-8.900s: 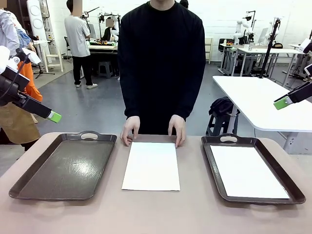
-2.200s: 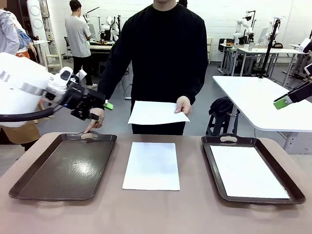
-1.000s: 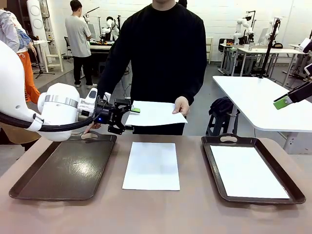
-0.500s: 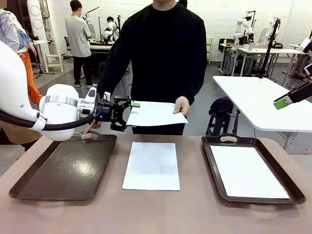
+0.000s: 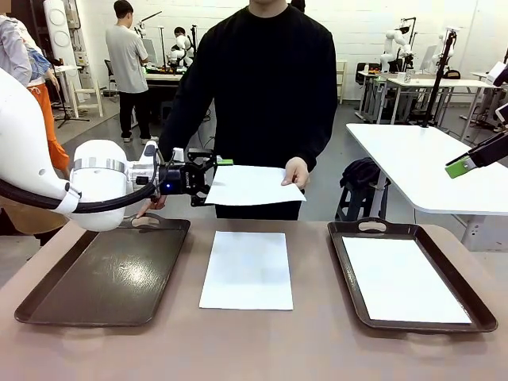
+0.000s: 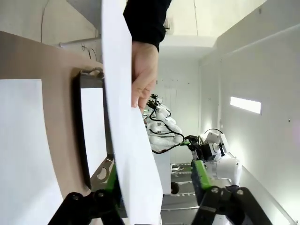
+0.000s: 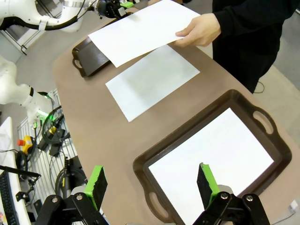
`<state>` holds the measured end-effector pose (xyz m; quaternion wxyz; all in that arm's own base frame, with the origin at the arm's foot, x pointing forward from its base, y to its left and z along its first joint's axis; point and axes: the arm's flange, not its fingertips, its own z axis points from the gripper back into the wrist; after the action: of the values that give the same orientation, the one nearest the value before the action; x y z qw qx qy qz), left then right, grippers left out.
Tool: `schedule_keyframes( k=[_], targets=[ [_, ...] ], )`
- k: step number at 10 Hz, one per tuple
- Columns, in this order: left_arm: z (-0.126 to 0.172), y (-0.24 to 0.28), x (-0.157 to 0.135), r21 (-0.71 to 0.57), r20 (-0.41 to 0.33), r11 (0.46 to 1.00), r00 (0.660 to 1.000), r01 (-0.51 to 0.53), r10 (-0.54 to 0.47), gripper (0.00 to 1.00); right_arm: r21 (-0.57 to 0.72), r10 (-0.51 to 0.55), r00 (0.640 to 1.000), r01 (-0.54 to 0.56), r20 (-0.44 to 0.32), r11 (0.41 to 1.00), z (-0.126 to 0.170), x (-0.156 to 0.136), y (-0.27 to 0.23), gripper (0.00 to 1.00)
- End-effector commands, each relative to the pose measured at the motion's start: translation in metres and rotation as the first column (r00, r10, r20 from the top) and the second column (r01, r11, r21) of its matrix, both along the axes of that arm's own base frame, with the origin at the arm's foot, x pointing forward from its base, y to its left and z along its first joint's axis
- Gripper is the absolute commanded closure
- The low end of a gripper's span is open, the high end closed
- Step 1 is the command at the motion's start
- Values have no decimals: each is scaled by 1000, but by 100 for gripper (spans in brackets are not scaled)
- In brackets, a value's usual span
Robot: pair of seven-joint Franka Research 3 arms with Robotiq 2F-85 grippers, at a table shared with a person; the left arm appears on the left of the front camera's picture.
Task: Sort the A4 documents.
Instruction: Receive the A4 Paper.
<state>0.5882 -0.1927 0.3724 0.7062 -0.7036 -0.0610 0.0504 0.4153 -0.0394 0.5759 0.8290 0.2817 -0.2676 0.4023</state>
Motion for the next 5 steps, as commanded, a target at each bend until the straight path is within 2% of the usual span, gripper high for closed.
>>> schedule_keyframes(
  k=[1, 2, 3, 4, 5],
  targets=[
    [1, -5, -1, -12, -26, 1000, 1000, 12, -12, 39, 2, 3, 1000, -3, 0, 1000, 0, 0, 0, 0],
    [0, -7, -2, -6, -41, 1000, 999, 27, -28, 58, 2, 3, 1000, -3, 0, 1000, 0, 0, 0, 0],
    [-1, -9, -2, 4, -62, 999, 997, 51, -51, 59, 2, 3, 1000, -3, 0, 1000, 0, 0, 0, 0],
    [-1, -11, -2, 3, -66, 999, 996, 54, -54, 78, 2, 3, 1000, -3, 0, 1000, 0, 0, 0, 0],
    [-1, -13, -2, 2, -69, 999, 996, 51, -50, 79, 2, 3, 1000, -3, 0, 1000, 0, 0, 0, 0]
  ],
)
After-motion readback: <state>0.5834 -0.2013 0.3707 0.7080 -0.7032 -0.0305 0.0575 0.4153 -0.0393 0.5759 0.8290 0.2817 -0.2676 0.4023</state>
